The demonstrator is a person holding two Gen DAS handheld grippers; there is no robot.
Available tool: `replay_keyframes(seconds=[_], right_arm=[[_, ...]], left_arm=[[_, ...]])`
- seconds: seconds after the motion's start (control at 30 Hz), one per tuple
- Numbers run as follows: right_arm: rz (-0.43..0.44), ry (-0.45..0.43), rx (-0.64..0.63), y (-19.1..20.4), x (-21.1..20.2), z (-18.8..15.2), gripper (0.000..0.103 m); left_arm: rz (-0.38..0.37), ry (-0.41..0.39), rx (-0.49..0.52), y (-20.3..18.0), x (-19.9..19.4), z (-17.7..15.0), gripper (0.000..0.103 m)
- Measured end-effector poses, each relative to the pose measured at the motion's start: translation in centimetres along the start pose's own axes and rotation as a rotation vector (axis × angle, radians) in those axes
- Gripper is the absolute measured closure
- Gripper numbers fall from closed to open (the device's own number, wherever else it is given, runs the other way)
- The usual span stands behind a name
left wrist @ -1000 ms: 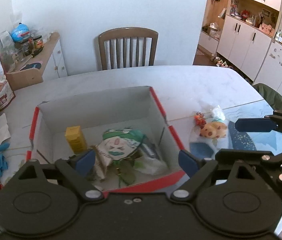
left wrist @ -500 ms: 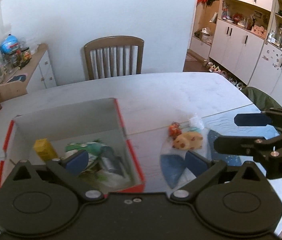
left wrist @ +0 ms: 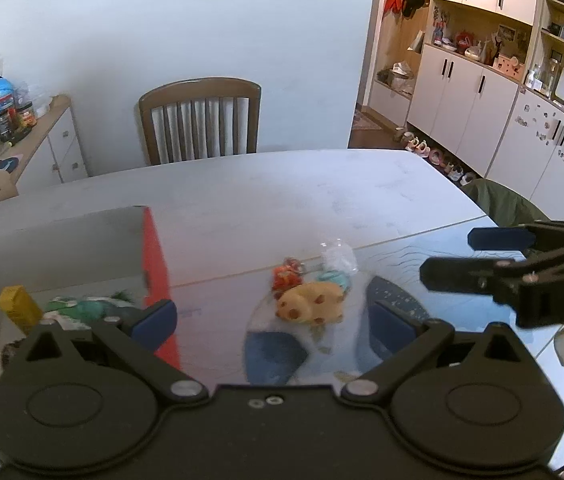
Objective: Organize objects
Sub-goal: 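Move both open tools out of the box toward the plate, then grasp the yellow spotted giraffe plush with the left gripper while the right gripper grasps the bubble-wrap bag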
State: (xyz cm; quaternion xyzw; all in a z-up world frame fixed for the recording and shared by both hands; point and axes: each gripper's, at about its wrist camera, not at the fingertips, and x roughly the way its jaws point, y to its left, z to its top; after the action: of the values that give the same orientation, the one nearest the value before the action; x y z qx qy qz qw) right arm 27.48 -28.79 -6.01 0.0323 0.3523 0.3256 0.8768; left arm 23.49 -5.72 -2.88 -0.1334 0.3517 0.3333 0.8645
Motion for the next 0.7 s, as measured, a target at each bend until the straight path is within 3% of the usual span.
replay_keyframes(seconds=[0.33, 0.7], right_arm=[[-0.085, 0.03, 0.038, -6.3, 1.7, 0.1, 0.006], [-0.072, 0.121, 0.081, -8.8, 8.4, 1.0, 0.006]], left_arm=[[0.011, 0.022, -0.033, -2.8, 4.5, -0.4, 0.0], [0.044, 0.082, -0.047, -3.6, 9.7, -0.7, 0.0]])
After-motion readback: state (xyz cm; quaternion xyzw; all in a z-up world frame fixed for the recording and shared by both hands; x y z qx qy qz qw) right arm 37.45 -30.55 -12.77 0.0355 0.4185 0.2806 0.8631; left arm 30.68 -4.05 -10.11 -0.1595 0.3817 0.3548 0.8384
